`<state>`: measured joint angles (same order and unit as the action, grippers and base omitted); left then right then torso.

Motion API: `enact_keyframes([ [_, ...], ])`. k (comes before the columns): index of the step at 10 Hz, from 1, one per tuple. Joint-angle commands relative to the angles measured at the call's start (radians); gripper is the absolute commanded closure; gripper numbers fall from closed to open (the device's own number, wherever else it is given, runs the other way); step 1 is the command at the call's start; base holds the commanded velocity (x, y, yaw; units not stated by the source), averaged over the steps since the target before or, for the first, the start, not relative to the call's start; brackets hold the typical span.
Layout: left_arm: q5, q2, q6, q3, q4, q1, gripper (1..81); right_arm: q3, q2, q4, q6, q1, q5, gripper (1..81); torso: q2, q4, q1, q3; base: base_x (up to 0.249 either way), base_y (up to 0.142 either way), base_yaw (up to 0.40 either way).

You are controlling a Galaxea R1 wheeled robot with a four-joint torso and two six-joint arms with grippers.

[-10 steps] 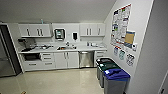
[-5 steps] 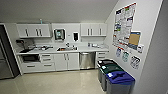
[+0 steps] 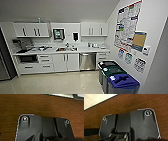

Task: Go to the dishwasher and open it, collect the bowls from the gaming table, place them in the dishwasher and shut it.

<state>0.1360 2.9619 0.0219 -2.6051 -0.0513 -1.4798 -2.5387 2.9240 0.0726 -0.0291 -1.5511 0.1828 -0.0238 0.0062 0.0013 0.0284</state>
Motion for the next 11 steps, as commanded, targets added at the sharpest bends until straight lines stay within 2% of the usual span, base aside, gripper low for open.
enact_keyframes([
  [1, -0.038, -0.009, -0.005, 0.005, 0.011, 0.062, 1.0, 0.009, -0.006, -0.013, -0.003, 0.061, -0.043, 1.0, 0.0, 0.0, 0.0, 0.0, 0.191, 0.0, 0.0],
  [11, -0.038, -0.006, -0.005, 0.005, 0.01, 0.062, 1.0, 0.008, -0.007, -0.014, -0.003, 0.062, -0.045, 1.0, 0.0, 0.0, 0.0, 0.0, 0.179, 0.0, 0.0],
])
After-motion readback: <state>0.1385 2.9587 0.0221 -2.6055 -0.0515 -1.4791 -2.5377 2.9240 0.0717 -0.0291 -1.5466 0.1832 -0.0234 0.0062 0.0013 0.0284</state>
